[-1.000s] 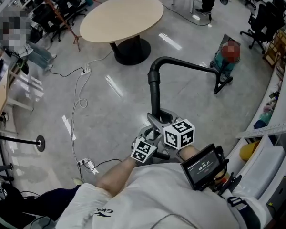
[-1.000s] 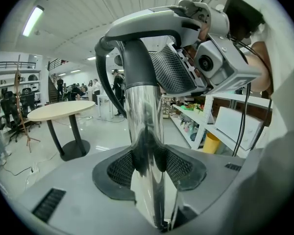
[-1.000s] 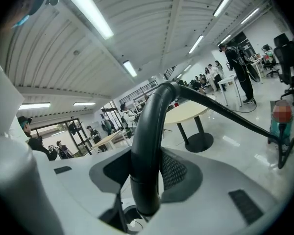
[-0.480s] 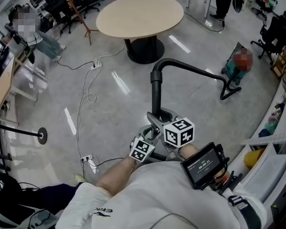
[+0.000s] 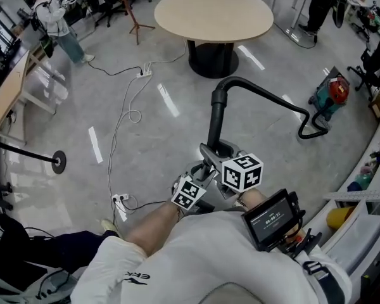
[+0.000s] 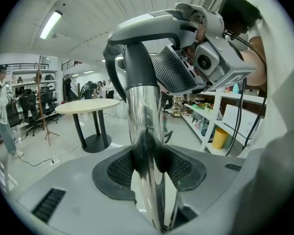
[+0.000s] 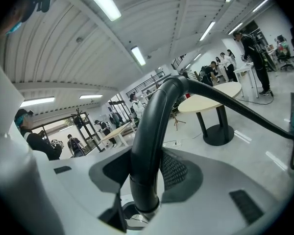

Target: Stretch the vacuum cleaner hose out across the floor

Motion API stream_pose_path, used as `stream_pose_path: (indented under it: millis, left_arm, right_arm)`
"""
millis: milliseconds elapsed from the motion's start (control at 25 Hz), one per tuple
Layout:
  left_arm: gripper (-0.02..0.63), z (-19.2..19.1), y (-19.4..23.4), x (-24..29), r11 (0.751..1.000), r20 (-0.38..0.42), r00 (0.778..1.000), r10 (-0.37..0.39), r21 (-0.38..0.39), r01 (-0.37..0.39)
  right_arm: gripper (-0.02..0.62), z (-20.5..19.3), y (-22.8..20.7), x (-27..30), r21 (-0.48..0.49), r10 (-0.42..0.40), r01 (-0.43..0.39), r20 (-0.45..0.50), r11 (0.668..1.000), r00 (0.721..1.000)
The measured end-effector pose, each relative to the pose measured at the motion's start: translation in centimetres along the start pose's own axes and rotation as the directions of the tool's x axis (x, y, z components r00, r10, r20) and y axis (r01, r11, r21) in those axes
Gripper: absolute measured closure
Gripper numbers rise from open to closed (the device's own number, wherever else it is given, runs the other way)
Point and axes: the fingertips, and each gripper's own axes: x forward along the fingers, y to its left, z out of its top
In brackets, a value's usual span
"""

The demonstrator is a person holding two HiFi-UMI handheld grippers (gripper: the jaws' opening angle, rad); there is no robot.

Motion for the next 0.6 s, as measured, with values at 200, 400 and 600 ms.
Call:
stream_pose_path:
  millis: [200,400,600]
  left_arm:
    - [0.448,-2.4,3.0,-3.3,0.998,-0.003,0.998,0.059,-0.027,-0.059]
    - [0.448,-5.0,5.8,-6.1,0.987,-0.011,0.990,0.142,-0.071,-0.142]
    - [0.448,-6.1,8.4,-8.9,0.955,-0.024,0.964,0.264,-0.130,-0.265]
  right_arm:
    - [0.433,-1.3,3.5,3.8,-0.019,0.054,-0.055,-0.039,0.998,0.998]
    - [0.432,-2.4,7.1,7.3,-0.054,0.136,-0.141,-0.088,0.989,0.987]
    - [0.433,-3.1,10.8,10.3,-0.088,0.245,-0.261,-0.157,0.961,0.957]
